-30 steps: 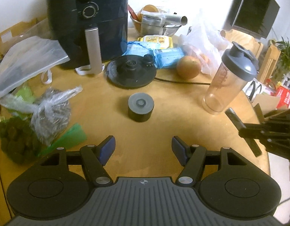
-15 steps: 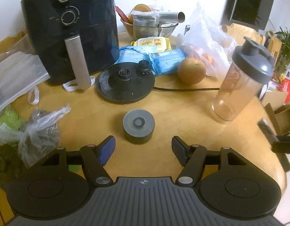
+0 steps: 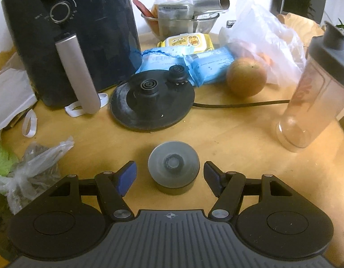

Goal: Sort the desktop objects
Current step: 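Grasp the black tape roll by its grey top with the left tool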

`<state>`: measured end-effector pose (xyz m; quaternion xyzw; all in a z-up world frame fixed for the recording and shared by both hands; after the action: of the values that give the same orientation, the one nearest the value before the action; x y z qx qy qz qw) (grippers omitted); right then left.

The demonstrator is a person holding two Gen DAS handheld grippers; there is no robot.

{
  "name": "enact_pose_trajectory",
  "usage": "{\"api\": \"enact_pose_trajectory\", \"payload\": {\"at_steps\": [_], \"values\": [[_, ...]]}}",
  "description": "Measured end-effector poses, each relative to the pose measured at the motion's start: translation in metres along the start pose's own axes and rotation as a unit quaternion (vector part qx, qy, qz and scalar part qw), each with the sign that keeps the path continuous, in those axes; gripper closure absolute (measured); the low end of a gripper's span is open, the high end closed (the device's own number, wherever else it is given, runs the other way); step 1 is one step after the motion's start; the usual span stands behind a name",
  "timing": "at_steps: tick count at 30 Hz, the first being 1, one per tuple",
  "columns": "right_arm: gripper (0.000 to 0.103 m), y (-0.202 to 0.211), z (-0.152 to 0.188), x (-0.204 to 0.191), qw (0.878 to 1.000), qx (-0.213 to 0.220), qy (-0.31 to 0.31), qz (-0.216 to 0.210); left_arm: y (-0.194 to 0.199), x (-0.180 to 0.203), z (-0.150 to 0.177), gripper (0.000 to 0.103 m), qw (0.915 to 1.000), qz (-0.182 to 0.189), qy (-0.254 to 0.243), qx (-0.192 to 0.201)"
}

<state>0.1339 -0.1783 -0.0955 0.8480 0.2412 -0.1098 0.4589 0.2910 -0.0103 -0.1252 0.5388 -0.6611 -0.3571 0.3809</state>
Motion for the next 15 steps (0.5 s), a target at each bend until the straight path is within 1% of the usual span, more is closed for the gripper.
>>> {"api": "enact_pose_trajectory", "payload": {"at_steps": [11, 12, 13, 15], "values": [[0.092, 0.004, 0.010, 0.003, 1.000, -0.007, -0.002, -0.002, -0.027, 0.001, -0.006, 0.037, 0.9998, -0.005, -0.009, -0.018], [0.092, 0.004, 0.010, 0.003, 1.000, -0.007, -0.001, -0.004, -0.028, 0.002, -0.005, 0.039, 0.9998, -0.005, -0.009, -0.019], [0.092, 0.004, 0.011, 0.003, 1.000, -0.008, -0.002, -0.005, -0.029, 0.003, -0.005, 0.044, 0.9998, -0.003, -0.012, -0.018], [0.092, 0.005, 0.011, 0.003, 1.000, -0.009, 0.002, -0.007, -0.030, 0.005, -0.005, 0.045, 0.9997, -0.003, -0.019, -0.015]]}}
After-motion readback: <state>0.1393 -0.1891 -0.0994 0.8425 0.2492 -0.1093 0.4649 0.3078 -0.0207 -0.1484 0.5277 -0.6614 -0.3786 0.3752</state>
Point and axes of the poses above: each gripper's, at about its wrist camera, not at the fingertips, and y roughly against the way its jaws point, x to its right, z to its underside, the point moved 9 cm from there along -y, roughly the way its jaws point, and after that the axes turned 12 degrees about -x, right-handed, at the moved point
